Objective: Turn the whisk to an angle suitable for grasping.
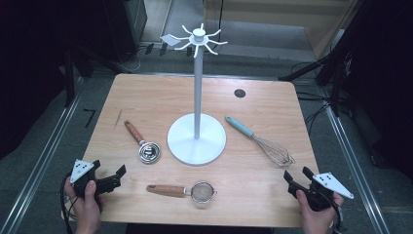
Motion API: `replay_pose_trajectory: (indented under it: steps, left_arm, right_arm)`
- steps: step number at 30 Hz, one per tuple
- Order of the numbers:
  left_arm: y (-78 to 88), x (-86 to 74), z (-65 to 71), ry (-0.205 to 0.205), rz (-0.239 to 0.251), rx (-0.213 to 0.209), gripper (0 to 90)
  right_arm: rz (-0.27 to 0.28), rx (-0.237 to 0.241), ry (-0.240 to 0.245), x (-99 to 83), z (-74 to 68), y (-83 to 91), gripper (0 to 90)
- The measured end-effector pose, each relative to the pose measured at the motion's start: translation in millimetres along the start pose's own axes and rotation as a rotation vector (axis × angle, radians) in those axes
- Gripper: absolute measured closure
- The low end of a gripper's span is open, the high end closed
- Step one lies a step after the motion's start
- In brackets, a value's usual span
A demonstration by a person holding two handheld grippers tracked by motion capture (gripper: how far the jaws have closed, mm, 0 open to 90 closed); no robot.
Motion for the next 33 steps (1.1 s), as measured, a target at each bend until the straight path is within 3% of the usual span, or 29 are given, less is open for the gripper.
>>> replay_pose_trajectory:
  steps: [5, 9, 12, 16, 18, 19, 22, 23, 28, 30, 33]
  left_arm:
    - [-0.4, 0.0, 0.0, 0.0, -0.005, -0.001, 0.0]
    - [-0.9, 0.0, 0.1, 0.001, -0.008, -0.001, 0.0]
    - [-0.9, -0.1, 0.4, -0.001, -0.006, 0.002, 0.0]
    - [-1.0, -0.1, 0.6, -0.002, -0.007, -0.001, 0.0]
    - [-1.5, 0.3, 0.3, -0.002, -0.009, -0.008, 0.0]
    - [-2.0, 0.3, 0.5, -0.004, -0.011, -0.007, 0.0]
    - [-1.0, 0.2, 1.4, -0.012, -0.002, -0.011, 0.0]
    - [-0.5, -0.2, 1.6, -0.01, -0.003, -0.02, 0.0]
    - [-1.7, -0.1, 1.6, -0.006, -0.011, -0.022, 0.0]
    - [-1.7, -0.1, 1.7, -0.006, -0.011, -0.024, 0.0]
    - [-0.5, -0.3, 1.5, -0.006, -0.005, -0.032, 0.0]
  right_arm:
    - [-0.017, 0.038, 0.139, 9.3, -11.6, -3.4, 35.1]
    - [-0.028, 0.119, 0.222, 16.1, -21.9, -8.2, 37.6]
    - [-0.064, 0.104, 0.296, 20.6, -30.0, -10.1, 37.8]
    - [-0.106, 0.116, 0.311, 24.8, -35.9, -11.0, 35.3]
    - [-0.146, 0.185, 0.283, 27.7, -40.0, -12.7, 32.1]
    - [-0.166, 0.223, 0.309, 29.3, -43.4, -14.5, 29.2]
    - [-0.183, 0.225, 0.346, 32.8, -47.0, -16.4, 27.1]
    - [-0.209, 0.233, 0.38, 38.0, -50.7, -17.0, 26.9]
    - [-0.286, 0.293, 0.419, 48.2, -55.9, -24.2, 29.3]
    - [-0.313, 0.287, 0.44, 50.3, -56.6, -28.9, 30.8]
    - [-0.308, 0.255, 0.478, 52.7, -56.6, -34.1, 31.3]
Point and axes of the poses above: each handheld gripper's, and its own axes: y roughly backward along the jaws, x roughly out of its top, z roughly to its right, the point moved 5 cm from there along -y, roughly forward along the jaws, and after that the axes turned 10 degrees about -x, right-handed, at the moved point
